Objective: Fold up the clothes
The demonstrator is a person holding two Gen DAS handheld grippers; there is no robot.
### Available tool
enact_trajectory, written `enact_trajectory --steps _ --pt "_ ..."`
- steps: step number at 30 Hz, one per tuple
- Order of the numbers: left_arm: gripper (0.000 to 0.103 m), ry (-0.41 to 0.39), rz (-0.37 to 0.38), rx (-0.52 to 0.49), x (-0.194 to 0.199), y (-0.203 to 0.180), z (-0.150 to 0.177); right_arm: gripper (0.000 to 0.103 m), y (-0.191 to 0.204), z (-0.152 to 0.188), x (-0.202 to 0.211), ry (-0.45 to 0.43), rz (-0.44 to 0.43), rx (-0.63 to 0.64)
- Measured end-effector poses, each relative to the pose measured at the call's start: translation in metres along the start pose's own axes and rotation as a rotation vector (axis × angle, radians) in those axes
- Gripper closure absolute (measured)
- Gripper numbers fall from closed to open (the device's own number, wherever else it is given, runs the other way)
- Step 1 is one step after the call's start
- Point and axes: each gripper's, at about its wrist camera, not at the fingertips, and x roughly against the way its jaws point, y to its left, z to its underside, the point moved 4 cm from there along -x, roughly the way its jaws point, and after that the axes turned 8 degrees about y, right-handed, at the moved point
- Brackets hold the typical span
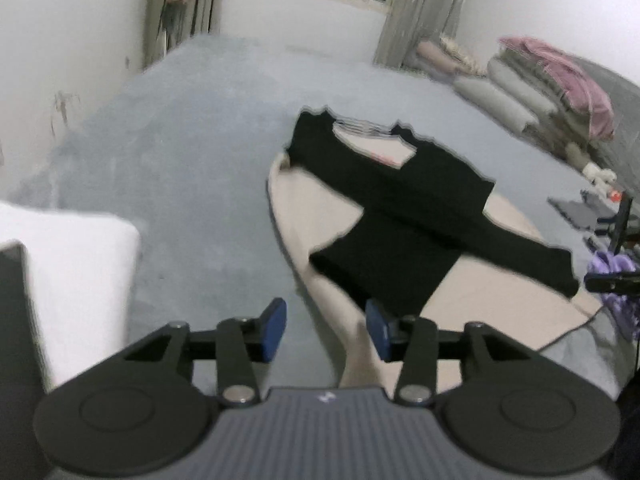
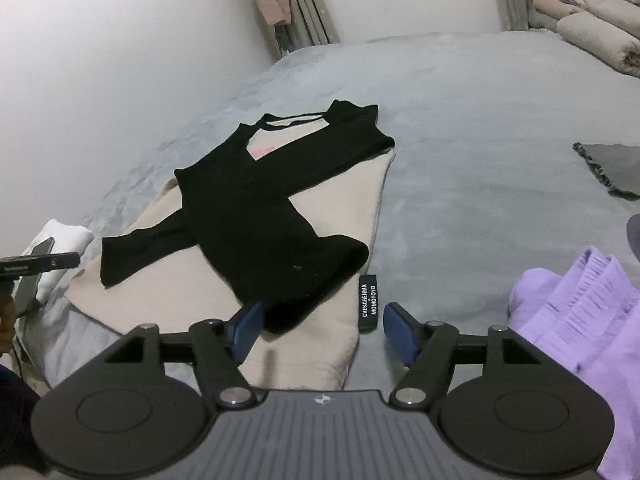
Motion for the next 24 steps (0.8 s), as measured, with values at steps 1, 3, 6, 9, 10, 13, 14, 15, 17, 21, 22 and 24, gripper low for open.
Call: enact_trajectory --steps 1,3,6,9,10,13,14,15,17,21,22,24 --pt "0.061 0.024 -0.001 0.000 -0.009 -0.001 0.001 0.037 0.002 0.001 -0.003 0.012 0.003 0.009" --pt "0.060 0.041 -0.035 -0.030 -0.021 -0.006 0.005 0.053 0.008 0.004 -0.013 0.047 0.017 0.041" --pt "0.081 0.038 -0.033 -0.098 -0.023 -0.022 0.008 0.086 0.013 0.006 -0.018 0.061 0.070 0.093" --pt "0.086 0.025 0.015 -0.169 -0.017 -0.042 0.010 0.093 0.013 0.007 -0.017 0.061 0.110 0.120" --pt "0.086 0.010 0.019 -0.187 -0.013 -0.046 0.010 0.093 0.013 0.007 -0.018 0.063 0.129 0.129" --pt "0.086 -0.046 0.036 -0.147 0.005 -0.037 0.002 0.093 0.015 0.009 -0.020 0.069 0.175 0.164" --pt "0.086 -0.064 0.034 -0.124 0.010 -0.031 -0.001 0.093 0.016 0.009 -0.020 0.070 0.190 0.175" --pt "0.086 -0.081 0.033 -0.101 0.015 -0.025 -0.004 0.092 0.017 0.008 -0.019 0.065 0.207 0.182" --pt "0.086 -0.078 0.044 -0.059 0.015 -0.015 -0.007 0.081 0.022 0.005 -0.017 0.028 0.270 0.223" --pt "0.083 -0.060 0.033 0.002 0.008 0.000 -0.010 0.058 0.053 0.000 -0.008 -0.094 0.334 0.377" --pt "0.082 -0.056 0.029 0.012 0.007 0.003 -0.010 0.053 0.067 -0.001 -0.005 -0.128 0.291 0.410" --pt "0.077 -0.053 0.026 0.025 0.005 0.005 -0.010 0.052 0.097 -0.001 -0.005 -0.172 0.177 0.456"
